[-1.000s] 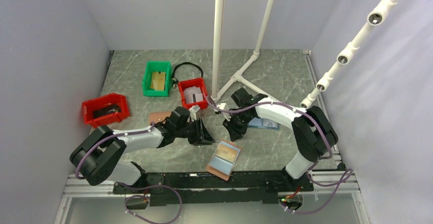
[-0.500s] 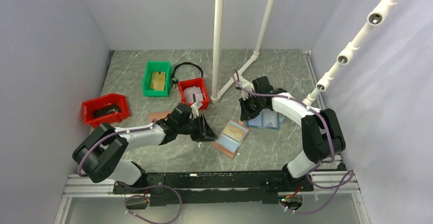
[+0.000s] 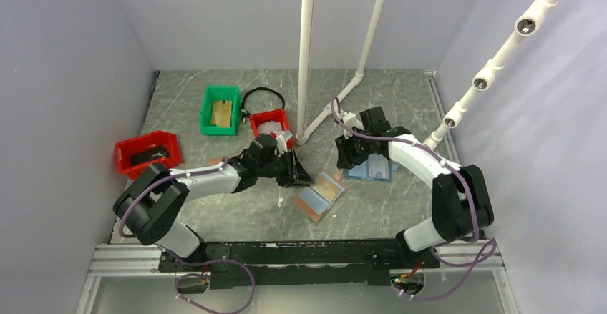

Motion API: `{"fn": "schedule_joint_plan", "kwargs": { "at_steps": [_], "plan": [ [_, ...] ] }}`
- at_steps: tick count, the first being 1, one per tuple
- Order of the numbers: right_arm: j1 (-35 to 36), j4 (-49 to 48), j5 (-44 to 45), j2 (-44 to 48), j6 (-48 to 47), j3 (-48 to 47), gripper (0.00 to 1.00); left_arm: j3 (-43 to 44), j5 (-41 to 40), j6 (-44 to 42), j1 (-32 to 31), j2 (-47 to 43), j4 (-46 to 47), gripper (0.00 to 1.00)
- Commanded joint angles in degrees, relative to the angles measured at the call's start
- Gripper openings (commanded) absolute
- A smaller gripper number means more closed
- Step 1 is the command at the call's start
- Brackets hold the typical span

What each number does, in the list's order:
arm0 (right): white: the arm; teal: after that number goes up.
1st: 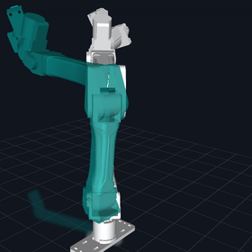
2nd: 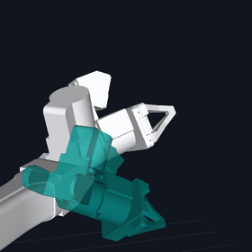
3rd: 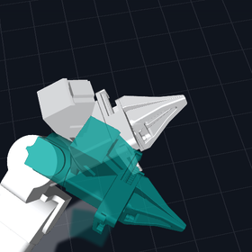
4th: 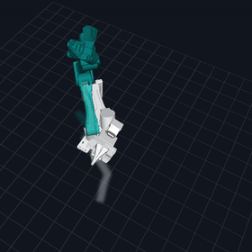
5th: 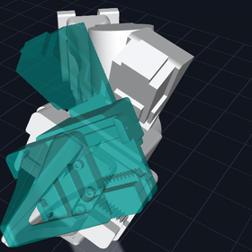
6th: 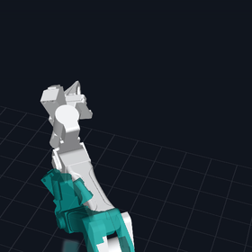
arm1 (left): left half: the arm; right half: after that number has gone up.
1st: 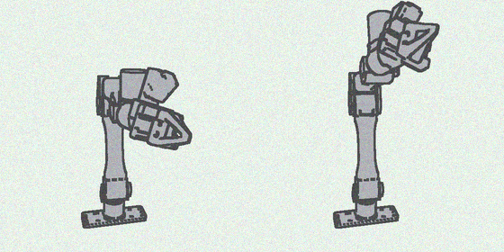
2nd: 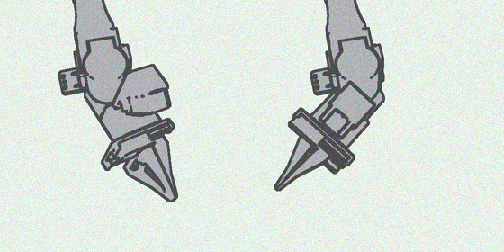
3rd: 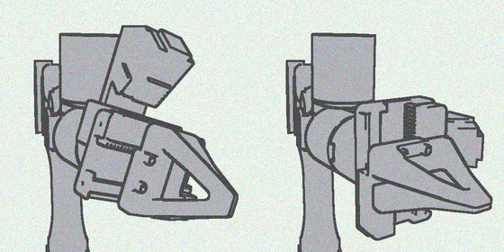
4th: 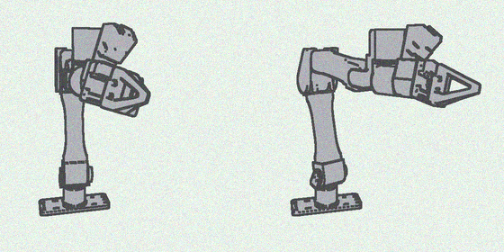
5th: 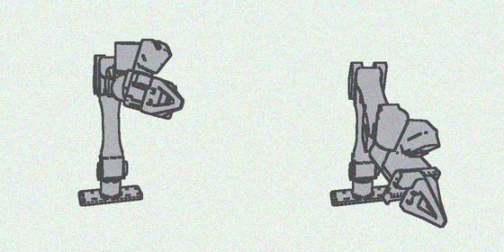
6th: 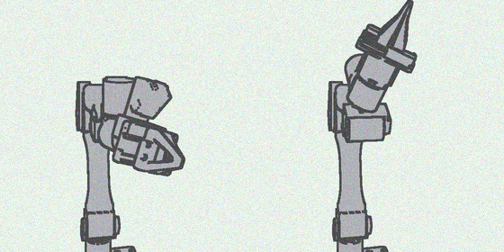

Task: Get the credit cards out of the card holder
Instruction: Remove the credit card from the card holder.

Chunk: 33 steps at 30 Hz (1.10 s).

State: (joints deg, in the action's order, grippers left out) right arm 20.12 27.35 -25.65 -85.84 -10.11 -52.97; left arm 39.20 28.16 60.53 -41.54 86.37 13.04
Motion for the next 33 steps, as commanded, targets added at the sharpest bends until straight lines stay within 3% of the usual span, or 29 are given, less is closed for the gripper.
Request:
{"fn": "schedule_joint_plan", "kwargs": {
  "at_steps": [1,4,8,15,33],
  "plan": [
    [-1.0,1.2,-6.3,4.4,-4.2,-1.6,0.42,1.4,-0.6,2.7,-1.2,2.5,4.0,0.28],
    [-0.6,2.7,-17.8,3.9,-6.8,0.0,0.41,0.1,-1.1,5.7,-2.1,5.0,6.9,0.25],
    [1.7,2.9,-20.9,2.9,-8.7,0.9,0.40,-0.7,-1.9,8.5,-2.8,7.8,8.0,0.22],
    [4.7,3.3,-14.2,-4.9,-7.7,-0.8,0.40,-0.8,-2.8,9.9,-3.2,11.1,4.6,0.21],
    [5.9,1.2,-4.9,-7.8,-5.6,1.0,0.47,-0.4,-2.4,10.1,-3.2,15.7,1.0,0.21]
  ]
}}
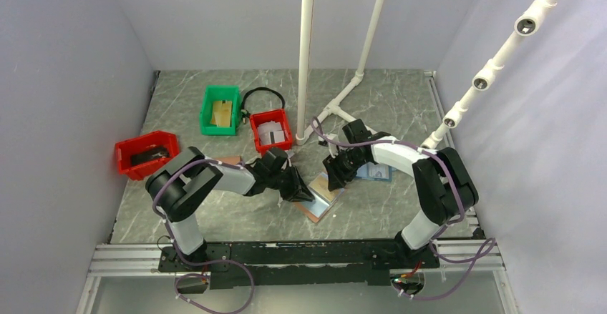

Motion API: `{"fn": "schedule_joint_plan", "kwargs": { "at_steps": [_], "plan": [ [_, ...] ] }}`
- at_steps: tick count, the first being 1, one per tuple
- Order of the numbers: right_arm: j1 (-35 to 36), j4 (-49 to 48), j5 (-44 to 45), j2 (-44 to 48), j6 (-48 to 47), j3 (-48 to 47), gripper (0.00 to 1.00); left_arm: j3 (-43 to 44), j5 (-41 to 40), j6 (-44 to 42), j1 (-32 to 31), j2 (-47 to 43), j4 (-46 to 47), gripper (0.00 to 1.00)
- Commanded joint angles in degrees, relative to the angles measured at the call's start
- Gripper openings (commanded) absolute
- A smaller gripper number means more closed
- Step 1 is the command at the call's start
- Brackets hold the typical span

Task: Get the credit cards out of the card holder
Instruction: Remove the credit card from the card holder.

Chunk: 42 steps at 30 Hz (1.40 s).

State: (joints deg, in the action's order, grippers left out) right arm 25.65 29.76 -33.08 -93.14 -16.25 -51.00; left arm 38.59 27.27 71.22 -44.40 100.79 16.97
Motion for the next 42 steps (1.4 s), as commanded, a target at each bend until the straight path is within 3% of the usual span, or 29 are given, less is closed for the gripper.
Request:
{"fn": "schedule_joint_plan", "kwargs": {
  "at_steps": [1,15,30,42],
  "plan": [
    [0.4,-0.7,2.3,-0.8,0.3,-1.1,0.47,0.3,-1.5,-0.5,-0.3,1.3,-3.0,0.21],
    [1.7,2.5,-12.9,1.5,-1.0,-2.0,0.31,-1.1,0.2,1.1,-0.3,1.8,4.2,0.26],
    [1.6,4.5,-22.0,-1.1,-0.7,-3.7,0.30,-8.2,-3.3,6.5,0.6,-4.2,17.1,0.64],
    [1.9,4.7,-24.3,-2.8,0.0,-4.2,0.30,-10.9,-4.9,9.5,0.9,-4.9,23.3,0.71]
  ]
}}
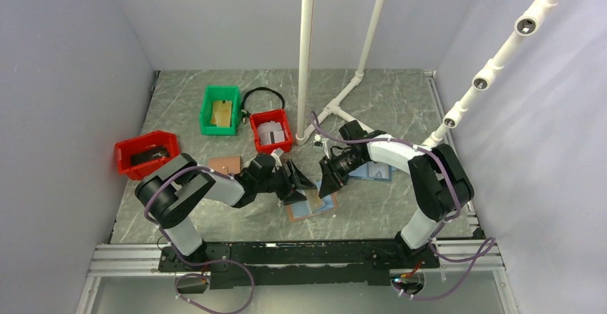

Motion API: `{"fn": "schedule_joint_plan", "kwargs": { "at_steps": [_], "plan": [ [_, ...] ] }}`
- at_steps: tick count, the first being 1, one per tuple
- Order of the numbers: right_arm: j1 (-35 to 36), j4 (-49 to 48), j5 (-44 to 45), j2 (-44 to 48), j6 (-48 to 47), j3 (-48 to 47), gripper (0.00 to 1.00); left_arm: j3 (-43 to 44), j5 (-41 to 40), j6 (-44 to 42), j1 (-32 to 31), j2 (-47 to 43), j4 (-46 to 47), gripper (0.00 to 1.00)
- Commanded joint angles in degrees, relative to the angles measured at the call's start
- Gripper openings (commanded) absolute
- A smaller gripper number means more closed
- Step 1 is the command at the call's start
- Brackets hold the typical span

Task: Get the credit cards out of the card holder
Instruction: Remove the credit card from the card holder.

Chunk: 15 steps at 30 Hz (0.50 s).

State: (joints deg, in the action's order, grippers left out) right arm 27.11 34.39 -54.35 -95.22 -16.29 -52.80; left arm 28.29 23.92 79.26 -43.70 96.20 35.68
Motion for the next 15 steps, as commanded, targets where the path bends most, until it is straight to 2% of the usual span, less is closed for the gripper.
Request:
{"fn": "schedule_joint_plan", "kwargs": {
  "at_steps": [1,11,15],
  "plan": [
    [0.5,0.1,-3.1,-0.9,0.2,-2.6,0.30,-0.6,-1.4,1.5,0.2,-0.1,4.9,0.71],
    [0.9,-5.0,-6.0,-1.4,6.8,-3.5,0.31,0.5,-0.4,0.4,0.3,0.4,2.6,0.71],
    [1.0,-4.7,-6.0,-2.7,6.5,-3.5,0.31,0.4,-0.5,0.1,0.2,-0.2,0.8,0.69]
  ]
}}
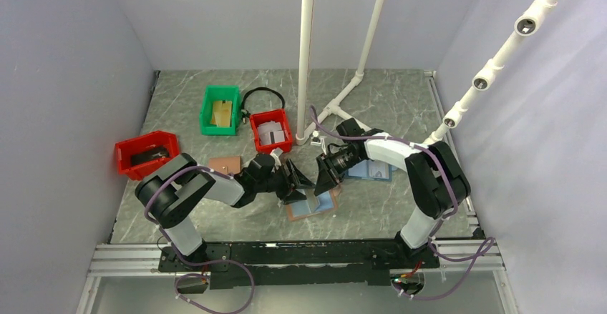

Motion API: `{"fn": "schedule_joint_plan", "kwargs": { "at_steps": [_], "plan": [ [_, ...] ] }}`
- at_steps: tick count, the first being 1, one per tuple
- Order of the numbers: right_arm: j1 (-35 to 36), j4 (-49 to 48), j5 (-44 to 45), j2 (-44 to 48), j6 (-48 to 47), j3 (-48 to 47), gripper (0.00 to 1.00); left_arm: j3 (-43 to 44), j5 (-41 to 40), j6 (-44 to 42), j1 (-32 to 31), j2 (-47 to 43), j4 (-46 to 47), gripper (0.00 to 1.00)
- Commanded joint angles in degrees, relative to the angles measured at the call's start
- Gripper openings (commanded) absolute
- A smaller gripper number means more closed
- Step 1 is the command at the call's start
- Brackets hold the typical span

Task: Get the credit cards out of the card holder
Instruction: Remove the credit card from the card holder.

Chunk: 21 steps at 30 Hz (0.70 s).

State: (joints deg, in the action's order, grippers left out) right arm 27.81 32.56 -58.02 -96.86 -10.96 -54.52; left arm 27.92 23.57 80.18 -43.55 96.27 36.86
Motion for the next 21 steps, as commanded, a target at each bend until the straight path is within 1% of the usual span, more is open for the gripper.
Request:
{"fn": "schedule_joint_plan", "kwargs": {
  "at_steps": [1,8,12,16,21],
  "plan": [
    [0.4,-3.3,-2.2,-0.9,1.6,-1.2,0.31,0.6,-0.3,-0.8,0.1,-0.4,-0.5,0.67],
    [0.4,-3.6,0.0,-0.8,1.8,-1.0,0.31,-0.5,0.1,0.0,0.4,0.0,1.0,0.52],
    [0.4,-4.0,4.1,-0.4,1.8,-0.5,0.34,-1.6,0.2,0.6,0.7,-0.2,2.9,0.51],
    [0.6,-3.6,9.9,-0.6,1.5,-0.9,0.35,-2.2,0.6,0.4,1.0,-0.5,3.8,0.52],
    [1.4,-2.8,11.0,-0.3,0.9,-1.6,0.37,-1.9,1.8,0.4,1.1,0.6,5.4,0.53]
  ]
}}
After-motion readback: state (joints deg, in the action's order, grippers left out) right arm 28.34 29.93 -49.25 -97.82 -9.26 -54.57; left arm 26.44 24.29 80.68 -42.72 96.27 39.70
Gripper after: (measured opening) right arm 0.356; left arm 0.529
